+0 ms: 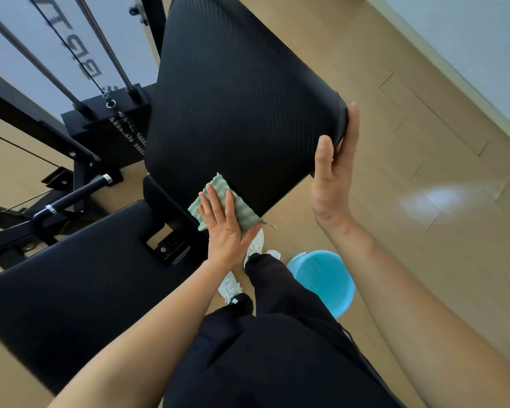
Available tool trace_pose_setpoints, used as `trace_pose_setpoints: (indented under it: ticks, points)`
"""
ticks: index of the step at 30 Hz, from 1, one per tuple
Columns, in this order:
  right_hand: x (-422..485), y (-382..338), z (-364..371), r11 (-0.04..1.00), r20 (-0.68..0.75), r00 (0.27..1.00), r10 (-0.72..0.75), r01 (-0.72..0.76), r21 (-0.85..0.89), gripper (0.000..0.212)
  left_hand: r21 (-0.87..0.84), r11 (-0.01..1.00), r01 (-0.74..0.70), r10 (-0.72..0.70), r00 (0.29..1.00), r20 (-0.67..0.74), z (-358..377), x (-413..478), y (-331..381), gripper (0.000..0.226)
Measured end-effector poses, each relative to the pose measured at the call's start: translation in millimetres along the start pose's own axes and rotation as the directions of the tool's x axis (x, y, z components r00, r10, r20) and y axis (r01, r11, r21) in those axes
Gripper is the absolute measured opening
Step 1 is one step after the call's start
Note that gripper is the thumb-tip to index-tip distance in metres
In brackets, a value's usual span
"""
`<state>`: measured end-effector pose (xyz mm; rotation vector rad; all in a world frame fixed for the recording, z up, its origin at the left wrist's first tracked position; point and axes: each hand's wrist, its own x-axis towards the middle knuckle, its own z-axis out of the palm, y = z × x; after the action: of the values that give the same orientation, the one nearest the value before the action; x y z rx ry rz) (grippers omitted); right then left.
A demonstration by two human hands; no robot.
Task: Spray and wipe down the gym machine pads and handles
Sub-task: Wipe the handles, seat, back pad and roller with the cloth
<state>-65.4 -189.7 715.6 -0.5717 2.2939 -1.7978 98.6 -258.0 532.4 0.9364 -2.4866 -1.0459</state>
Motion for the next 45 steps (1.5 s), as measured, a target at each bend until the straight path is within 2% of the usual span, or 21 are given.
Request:
trace_pose_setpoints:
  ticks: [4,7,10,13,15,17,19,21,24,28,30,32,34,36,38,39,40,41,42,45]
  points:
    - [-24,6,7,0.987,0.027,0.991,0.132,-0.134,0.091,0.075,-0.183,0.964,0.192,-0.179,0.980,0.083,-24,2,10,0.088]
    - [-61,19,19,0.920,-0.029,0.919,0.392,-0.392,0.001,0.081,-0.182,0.958,0.223,-0.216,0.975,0.057,-39,4,12,0.083]
    - [-107,40,32,0.719,-0.057,0.727,0.684,-0.686,-0.110,0.048,-0.137,0.956,0.258,-0.260,0.966,0.005,-49,3,14,0.085]
    - [-137,60,47,0.526,0.196,0.498,0.845,-0.841,-0.128,0.021,-0.368,0.867,0.336,-0.342,0.938,0.051,-52,6,16,0.089]
    - [-137,64,60,0.473,0.325,0.420,0.847,-0.875,-0.100,0.023,-0.489,0.778,0.393,-0.410,0.909,0.078,-54,10,17,0.089]
    - [-127,63,72,0.423,0.342,0.393,0.854,-0.906,-0.015,0.034,-0.538,0.712,0.452,-0.485,0.870,0.088,-57,13,18,0.086]
    - [-118,63,80,0.345,0.299,0.345,0.889,-0.937,0.055,0.039,-0.576,0.645,0.502,-0.548,0.829,0.109,-57,15,15,0.084]
    - [-117,64,82,0.327,0.259,0.328,0.909,-0.944,0.048,0.040,-0.583,0.615,0.531,-0.571,0.810,0.135,-56,15,12,0.085]
    - [-123,63,81,0.409,0.230,0.405,0.885,-0.912,0.031,0.040,-0.556,0.634,0.538,-0.565,0.813,0.142,-50,13,11,0.091]
    - [-120,46,76,0.654,0.242,0.631,0.737,-0.756,-0.023,0.022,-0.543,0.679,0.493,-0.518,0.847,0.121,-53,12,20,0.095]
    - [-116,38,75,0.737,0.225,0.712,0.665,-0.675,-0.041,0.020,-0.553,0.704,0.446,-0.475,0.874,0.100,-60,18,27,0.091]
    - [-110,31,72,0.813,0.201,0.793,0.575,-0.581,-0.035,0.022,-0.557,0.730,0.396,-0.433,0.899,0.072,-69,29,35,0.082]
    - [-102,22,68,0.882,0.205,0.860,0.467,-0.469,-0.041,0.034,-0.584,0.746,0.320,-0.373,0.927,0.032,-80,42,41,0.071]
    - [-94,11,63,0.946,0.230,0.918,0.324,-0.307,-0.106,0.051,-0.607,0.758,0.240,-0.310,0.951,-0.011,-87,54,39,0.059]
    - [-85,6,61,0.967,0.268,0.962,0.052,0.018,-0.252,0.056,-0.606,0.779,0.163,-0.247,0.967,-0.058,-91,58,33,0.057]
    - [-79,7,61,0.911,0.317,0.939,-0.131,0.240,-0.334,0.052,-0.599,0.792,0.121,-0.216,0.972,-0.091,-91,57,30,0.057]
    - [-73,10,63,0.807,0.395,0.872,-0.289,0.444,-0.390,0.047,-0.581,0.810,0.080,-0.185,0.975,-0.123,-90,54,27,0.057]
    - [-66,15,65,0.693,0.487,0.786,-0.380,0.591,-0.413,0.044,-0.547,0.835,0.053,-0.160,0.976,-0.149,-87,51,23,0.056]
    - [-59,20,68,0.598,0.578,0.712,-0.399,0.680,-0.424,0.044,-0.489,0.871,0.048,-0.142,0.978,-0.156,-83,47,19,0.057]
    - [-44,38,75,0.284,0.786,0.539,-0.302,0.838,-0.465,0.050,-0.328,0.936,0.131,-0.166,0.983,-0.081,-68,37,5,0.069]
